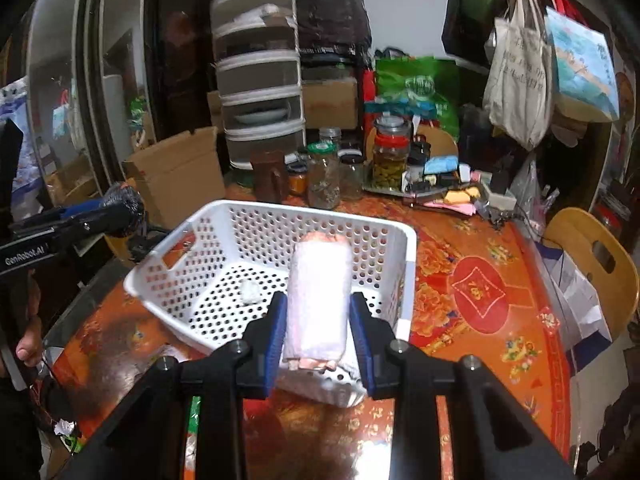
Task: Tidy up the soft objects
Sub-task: 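Lift both items over the basket and open both tools to drop them inside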
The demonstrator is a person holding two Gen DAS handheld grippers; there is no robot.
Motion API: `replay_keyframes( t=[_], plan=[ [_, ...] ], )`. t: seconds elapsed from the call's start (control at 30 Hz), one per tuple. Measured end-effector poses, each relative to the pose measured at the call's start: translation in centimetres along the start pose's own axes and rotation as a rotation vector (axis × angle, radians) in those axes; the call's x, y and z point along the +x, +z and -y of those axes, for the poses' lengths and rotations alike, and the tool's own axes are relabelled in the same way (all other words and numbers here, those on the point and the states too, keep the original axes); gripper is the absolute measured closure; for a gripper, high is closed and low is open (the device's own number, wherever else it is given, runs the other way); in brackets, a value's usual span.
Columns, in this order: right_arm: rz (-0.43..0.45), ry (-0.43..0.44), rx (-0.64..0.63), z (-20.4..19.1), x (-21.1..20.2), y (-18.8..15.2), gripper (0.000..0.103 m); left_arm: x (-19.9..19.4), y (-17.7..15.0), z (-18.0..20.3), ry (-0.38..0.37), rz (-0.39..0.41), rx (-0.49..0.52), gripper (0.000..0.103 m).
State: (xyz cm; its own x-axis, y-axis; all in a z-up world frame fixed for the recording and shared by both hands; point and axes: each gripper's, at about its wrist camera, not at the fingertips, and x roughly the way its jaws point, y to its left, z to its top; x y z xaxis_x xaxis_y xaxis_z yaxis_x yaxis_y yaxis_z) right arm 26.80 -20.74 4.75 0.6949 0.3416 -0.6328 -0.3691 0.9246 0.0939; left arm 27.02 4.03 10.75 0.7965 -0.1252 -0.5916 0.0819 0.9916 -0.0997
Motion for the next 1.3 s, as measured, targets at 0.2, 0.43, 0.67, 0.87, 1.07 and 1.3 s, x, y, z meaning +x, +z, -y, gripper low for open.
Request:
replay_keyframes(
  t=[0.2,0.43,0.67,0.87,1.07,1.3],
  plan=[
    [-0.072,-0.043,-0.013,0.2,4.5,1.0,0.073,5.4,1.2,0.5,0.040,-0.082,-0.002,0.046],
    [-0.157,-0.051,-0.016,-0.2,8.7,0.9,0.073,11.7,-0.8,0.5,0.072,-0.210,0.016,0.046],
    [-0.183,-0.062,-0.023,-0.8,10.1,0.5,0.073,15.3,-3.2,0.2,0.065,-0.297,0.015,0.046],
    [-0.182,-0.076,-0.016,-0.5,10.5,0.3,0.073,16.1,-4.1,0.3,0.074,-0.291,0.028,0.046],
    [-0.171,-0.063,-0.020,-0.8,10.4,0.0,0.072,15.4,-4.3,0.6,0.059,-0.268,0.044,0.033],
    [-0.071,-0.083,-0.036,-1.1,7.4,0.1,0.029,12.2,-3.8,1.1,0.041,-0.186,0.070,0.005]
  ],
)
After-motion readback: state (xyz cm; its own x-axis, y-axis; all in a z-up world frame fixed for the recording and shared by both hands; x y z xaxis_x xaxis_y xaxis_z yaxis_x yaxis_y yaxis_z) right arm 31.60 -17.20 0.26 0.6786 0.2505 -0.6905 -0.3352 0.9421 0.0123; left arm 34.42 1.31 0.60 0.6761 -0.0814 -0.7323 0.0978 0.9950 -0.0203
